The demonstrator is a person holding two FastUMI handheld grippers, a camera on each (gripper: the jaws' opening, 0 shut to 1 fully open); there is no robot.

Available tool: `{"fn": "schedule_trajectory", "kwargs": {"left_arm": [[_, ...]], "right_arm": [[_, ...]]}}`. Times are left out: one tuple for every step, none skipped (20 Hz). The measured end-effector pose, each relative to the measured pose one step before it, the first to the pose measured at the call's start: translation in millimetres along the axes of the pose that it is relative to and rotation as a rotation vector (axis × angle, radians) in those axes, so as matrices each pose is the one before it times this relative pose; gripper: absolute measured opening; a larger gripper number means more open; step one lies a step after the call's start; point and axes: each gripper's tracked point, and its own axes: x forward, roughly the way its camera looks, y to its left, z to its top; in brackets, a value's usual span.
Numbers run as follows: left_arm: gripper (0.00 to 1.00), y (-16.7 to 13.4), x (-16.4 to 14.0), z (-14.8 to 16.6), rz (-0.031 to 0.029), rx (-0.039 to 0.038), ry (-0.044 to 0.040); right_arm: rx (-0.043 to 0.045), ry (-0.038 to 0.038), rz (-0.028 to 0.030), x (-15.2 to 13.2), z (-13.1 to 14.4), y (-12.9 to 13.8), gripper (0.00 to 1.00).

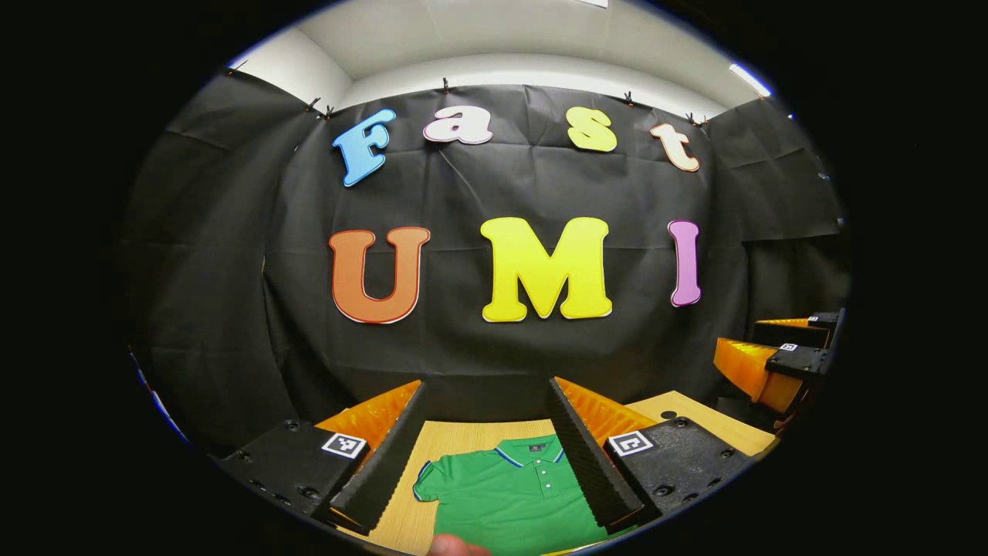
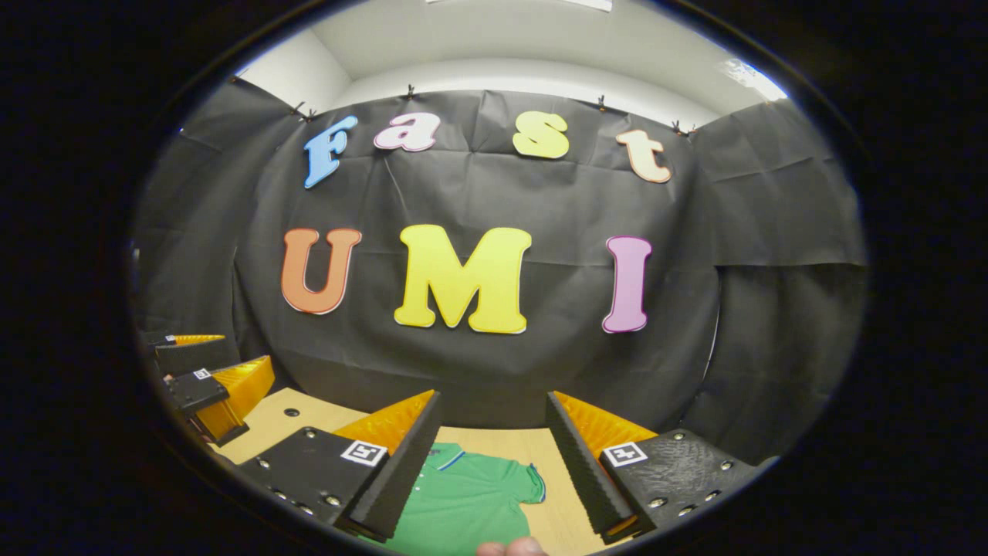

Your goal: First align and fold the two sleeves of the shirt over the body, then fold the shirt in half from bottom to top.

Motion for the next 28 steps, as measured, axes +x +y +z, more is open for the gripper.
{"fn": "schedule_trajectory", "kwargs": {"left_arm": [[0.98, 0.36, 0.42, -0.29, 0.00046, 0.00007, -0.00018], [0.98, -0.74, 1.1, -0.86, -0.00078, -0.00091, 0.00123], [0.98, -0.36, 0.41, -0.98, -0.00189, -0.00143, 0.00102], [0.98, -0.1, 0.17, 0.21, -0.00048, -0.00317, 0.00099], [0.98, -0.28, 0.63, -0.63, -0.00068, -0.003, 0.00248], [0.98, -0.86, 1.52, -1.21, 0.00089, -0.00054, 0.00295], [0.98, -0.34, 0.07, -0.29, 0.00071, 0.00008, 0.0015], [0.98, -1.27, 1.57, -0.14, 0.00176, -0.00165, 0.00026], [0.98, 0.5, 1.4, -0.35, 0.0012, -0.00276, 0.00285], [0.98, -0.24, 0.11, -2.38, -0.00036, -0.00336, 0.00408], [0.98, -1.53, 0.67, -1.44, -0.00124, -0.00409, 0.00613], [0.98, -1.1, 1.48, -1.2, 0.0014, -0.00236, 0.00497], [0.98, 0.3, 0.94, -1.46, 0.004, -0.00087, 0.00223], [0.98, 0.36, 0.24, 0.75, 0.00289, -0.00055, 0.00114], [0.98, -0.29, 0.91, -0.15, 0.00058, -0.0008, 0.00171], [0.98, -1.12, 1.17, -2.59, -0.00102, -0.00117, 0.00364], [0.98, -0.77, 1.32, -0.81, -0.00098, -0.00221, 0.00379], [0.98, -1.92, 0.85, -1.19, -0.00272, -0.00466, 0.00531], [0.98, -1.83, 1.44, -1.66, -0.00051, -0.00405, 0.00577], [0.98, -0.97, 1.05, -3.23, 0.00307, -0.00149, 0.00619], [0.98, -0.72, 1.1, -2.5, 0.00214, -0.00005, 0.00568], [0.98, -0.11, 0.85, -1.95, 0.00332, -0.00008, 0.00663], [0.98, 0.17, 1.19, -2.45, 0.00212, -0.00099, 0.00639], [0.98, -0.93, 0.89, -3.24, -0.00435, -0.00026, 0.0095], [0.98, -2.09, 1.22, -4.61, -0.00934, 0.00182, 0.01098], [0.98, -3.34, 0.28, -4.55, -0.00643, 0.0051, 0.01024], [0.98, -1.17, 1.14, -3.52, 0.00124, 0.0058, 0.01163], [0.98, -0.36, 1.1, -4.02, -0.00004, 0.00071, 0.00989]], "right_arm": [[0.00104, 0.00311, -0.00237, 0.48, -0.78, -0.6, 0.86], [0.00151, 0.00222, -0.00101, 0.41, -1.11, -0.42, 0.87], [0.0006, 0.00274, -0.00132, 0.36, -0.76, -1.62, 0.87], [-0.00138, 0.00338, 0.00043, 1.18, -0.98, -0.76, 0.86], [-0.00185, 0.00396, 0.00128, 1.21, -0.93, 0.08, 0.86], [-0.00157, 0.0049, 0.00229, 1.66, -2.29, -0.04, 0.86], [-0.00207, 0.00453, 0.00257, 1.41, -0.64, -0.14, 0.86], [0.00081, 0.00218, 0.00133, 1.44, 0.35, -0.85, 0.86], [0.00123, 0.002, 0.0006, 1.68, 0.07, -1.07, 0.86], [0.00072, 0.00265, 0.00115, 1.79, -0.63, -1.65, 0.86], [0.00101, 0.00335, 0.00034, 2.08, -1.0, -1.62, 0.86], [0.00037, 0.00264, -0.00017, 1.0, -1.56, -1.6, 0.86], [0.00095, 0.00304, 0.00141, 1.4, -0.89, -1.55, 0.86], [-0.00129, 0.00351, -0.00153, 2.28, -1.18, -1.9, 0.86], [0.00114, 0.00237, -0.0009, 1.44, -0.45, -3.32, 0.86], [0.001, 0.00265, -0.00304, 1.75, -0.71, -2.76, 0.86], [-0.003, 0.00496, -0.00094, 1.93, -1.55, -3.06, 0.86], [-0.0031, 0.01036, 0.00593, 3.1, -3.35, -0.94, 0.86], [-0.00122, 0.01228, 0.00373, 2.58, -3.28, -1.36, 0.86], [0.00071, 0.00909, 0.00565, 3.01, -2.74, -1.35, 0.87], [-0.00311, 0.00769, 0.00186, 3.37, -2.01, -2.62, 0.87], [-0.00338, 0.0078, 0.00063, 4.07, -3.18, -3.46, 0.87], [-0.00156, 0.01268, 0.00265, 5.28, -4.6, -3.67, 0.87], [-0.0019, 0.01721, 0.0063, 5.77, -5.39, -2.78, 0.87], [-0.00383, 0.01909, 0.00752, 6.66, -6.6, -2.79, 0.86], [-0.00227, 0.02234, 0.01033, 6.93, -8.53, -3.11, 0.86], [-0.00364, 0.0272, 0.01325, 9.38, -9.58, -1.6, 0.87], [-0.00527, 0.02803, 0.01129, 8.5, -8.8, -2.82, 0.87]]}}
